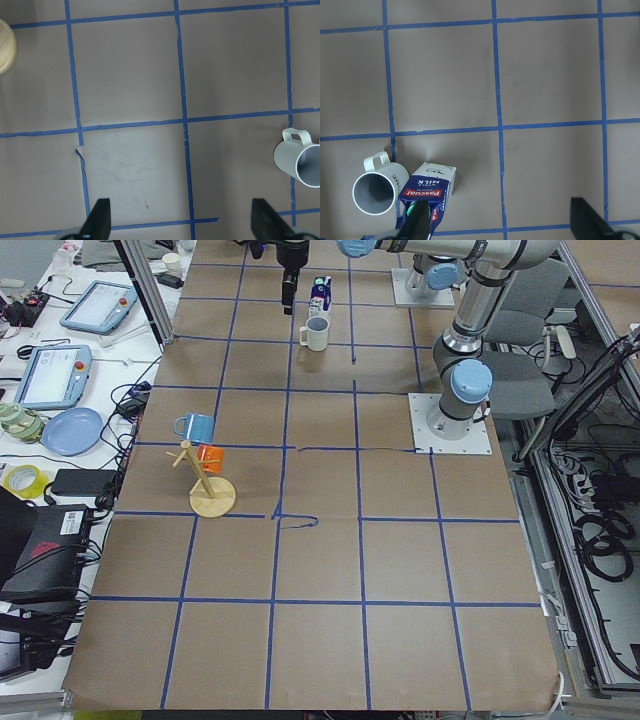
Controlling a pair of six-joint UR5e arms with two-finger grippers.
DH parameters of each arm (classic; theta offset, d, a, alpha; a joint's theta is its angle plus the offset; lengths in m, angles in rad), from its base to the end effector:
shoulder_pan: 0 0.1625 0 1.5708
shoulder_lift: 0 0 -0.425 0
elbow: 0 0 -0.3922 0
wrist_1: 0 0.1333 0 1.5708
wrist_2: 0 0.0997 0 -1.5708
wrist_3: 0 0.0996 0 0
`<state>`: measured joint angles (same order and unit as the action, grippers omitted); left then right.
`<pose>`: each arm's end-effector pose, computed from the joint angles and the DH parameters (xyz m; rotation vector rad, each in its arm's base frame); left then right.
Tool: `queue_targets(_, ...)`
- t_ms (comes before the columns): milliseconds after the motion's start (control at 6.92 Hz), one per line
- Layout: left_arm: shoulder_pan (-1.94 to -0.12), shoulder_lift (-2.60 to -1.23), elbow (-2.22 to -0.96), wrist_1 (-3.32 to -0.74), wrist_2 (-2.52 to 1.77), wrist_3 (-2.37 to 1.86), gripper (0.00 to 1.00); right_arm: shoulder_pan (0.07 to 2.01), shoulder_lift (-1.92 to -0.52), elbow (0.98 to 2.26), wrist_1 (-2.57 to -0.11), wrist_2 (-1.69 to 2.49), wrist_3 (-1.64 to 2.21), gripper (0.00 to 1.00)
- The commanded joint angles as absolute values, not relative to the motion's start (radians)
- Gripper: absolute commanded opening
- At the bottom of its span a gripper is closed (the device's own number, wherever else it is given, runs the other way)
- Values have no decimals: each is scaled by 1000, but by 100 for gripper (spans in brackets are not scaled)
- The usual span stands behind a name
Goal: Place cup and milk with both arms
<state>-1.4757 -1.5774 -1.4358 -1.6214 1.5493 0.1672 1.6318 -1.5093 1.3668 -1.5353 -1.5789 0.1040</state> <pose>-0.0875 -0.5095 0.5462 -0.1140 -3.1259 0.1251 0.1642 -0.5151 0.5540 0.0681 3.1356 -0.1684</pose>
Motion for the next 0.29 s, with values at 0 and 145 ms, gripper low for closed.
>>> queue_targets(0,-1476,-1580,-1436,-1620,1551,172,100,1631,-1509,1371,-1531,-1571,104,100)
queue_targets(145,-1476,-1580,-1436,-1621,1551,170,100,1632,-1509,1373,-1531,-1569,98,100)
